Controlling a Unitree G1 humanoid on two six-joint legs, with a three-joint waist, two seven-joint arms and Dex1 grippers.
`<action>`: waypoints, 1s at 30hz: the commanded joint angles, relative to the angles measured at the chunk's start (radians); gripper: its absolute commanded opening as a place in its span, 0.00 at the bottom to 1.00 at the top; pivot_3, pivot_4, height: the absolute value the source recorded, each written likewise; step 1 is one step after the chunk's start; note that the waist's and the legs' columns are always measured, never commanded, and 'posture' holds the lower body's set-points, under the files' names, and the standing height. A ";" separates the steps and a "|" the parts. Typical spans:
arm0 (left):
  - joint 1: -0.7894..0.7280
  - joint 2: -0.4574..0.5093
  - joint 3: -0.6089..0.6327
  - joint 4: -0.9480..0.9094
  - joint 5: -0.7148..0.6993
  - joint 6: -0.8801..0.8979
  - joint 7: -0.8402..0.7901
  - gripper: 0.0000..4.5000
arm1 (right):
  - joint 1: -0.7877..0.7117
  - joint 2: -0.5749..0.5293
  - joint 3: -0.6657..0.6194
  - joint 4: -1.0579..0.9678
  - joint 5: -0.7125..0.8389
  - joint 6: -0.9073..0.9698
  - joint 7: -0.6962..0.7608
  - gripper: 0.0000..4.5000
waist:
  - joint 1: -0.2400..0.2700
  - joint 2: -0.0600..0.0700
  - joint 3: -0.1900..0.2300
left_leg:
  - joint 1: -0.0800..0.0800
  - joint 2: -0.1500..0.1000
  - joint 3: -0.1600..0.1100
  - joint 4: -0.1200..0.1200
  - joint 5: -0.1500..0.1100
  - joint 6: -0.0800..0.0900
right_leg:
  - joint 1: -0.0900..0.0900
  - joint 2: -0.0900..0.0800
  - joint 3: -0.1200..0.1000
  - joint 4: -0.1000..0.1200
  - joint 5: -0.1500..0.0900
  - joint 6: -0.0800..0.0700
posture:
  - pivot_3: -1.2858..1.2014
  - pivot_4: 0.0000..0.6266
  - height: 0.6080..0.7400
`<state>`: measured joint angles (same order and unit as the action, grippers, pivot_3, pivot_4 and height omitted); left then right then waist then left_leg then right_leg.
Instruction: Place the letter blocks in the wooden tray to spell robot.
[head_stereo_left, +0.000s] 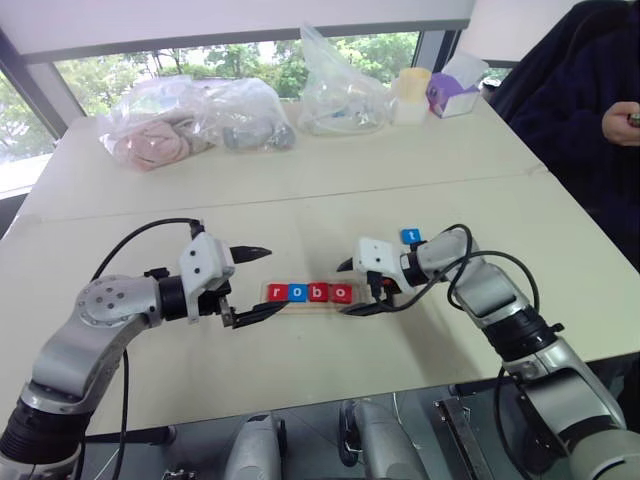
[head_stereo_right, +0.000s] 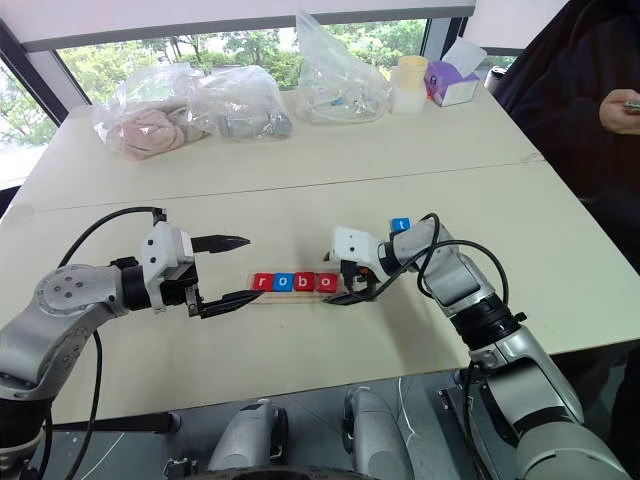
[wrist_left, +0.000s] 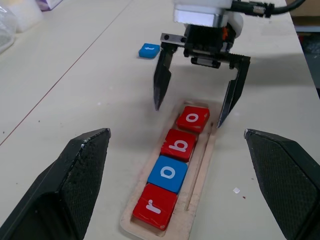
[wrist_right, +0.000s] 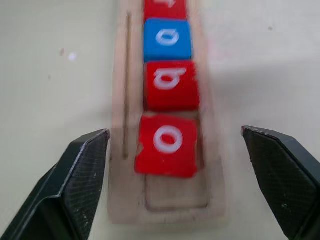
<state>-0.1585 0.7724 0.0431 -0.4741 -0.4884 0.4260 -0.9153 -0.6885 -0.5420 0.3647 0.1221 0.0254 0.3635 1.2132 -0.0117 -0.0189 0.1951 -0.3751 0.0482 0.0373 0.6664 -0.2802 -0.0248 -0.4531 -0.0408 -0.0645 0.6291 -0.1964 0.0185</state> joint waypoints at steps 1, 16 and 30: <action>-0.005 -0.003 0.007 -0.031 -0.007 -0.004 0.002 1.00 | -0.028 -0.017 -0.051 -0.029 0.019 0.000 -0.016 0.99 | 0.001 0.000 0.000 | 0.000 0.000 0.000 0.000 0.000 0.000 | 0.000 0.000 0.000 0.000 0.000 0.000 | 0.52 0.24 1.00; -0.029 -0.009 -0.008 -0.014 -0.004 -0.011 -0.005 1.00 | 0.041 -0.049 -0.032 -0.077 0.000 0.009 -0.024 0.99 | -0.001 0.000 0.000 | 0.000 0.000 0.000 -0.001 0.000 0.000 | 0.000 0.000 0.000 -0.001 0.000 0.000 | 0.52 0.24 1.00; -0.032 -0.016 -0.010 -0.022 -0.006 -0.001 0.007 1.00 | -0.001 -0.016 -0.033 -0.005 -0.027 -0.048 -0.063 0.99 | 0.000 0.000 0.000 | -0.001 0.000 0.000 -0.001 0.000 0.000 | -0.001 0.000 0.000 -0.001 0.000 0.000 | 0.52 0.24 1.00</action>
<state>-0.1753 0.7591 0.0215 -0.4740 -0.4885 0.4276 -0.9125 -0.6608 -0.5629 0.3544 0.1407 -0.0168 0.3191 1.1518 -0.0122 -0.0192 0.1952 -0.3758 0.0482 0.0376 0.6657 -0.2803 -0.0248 -0.4539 -0.0407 -0.0644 0.6284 -0.1969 0.0185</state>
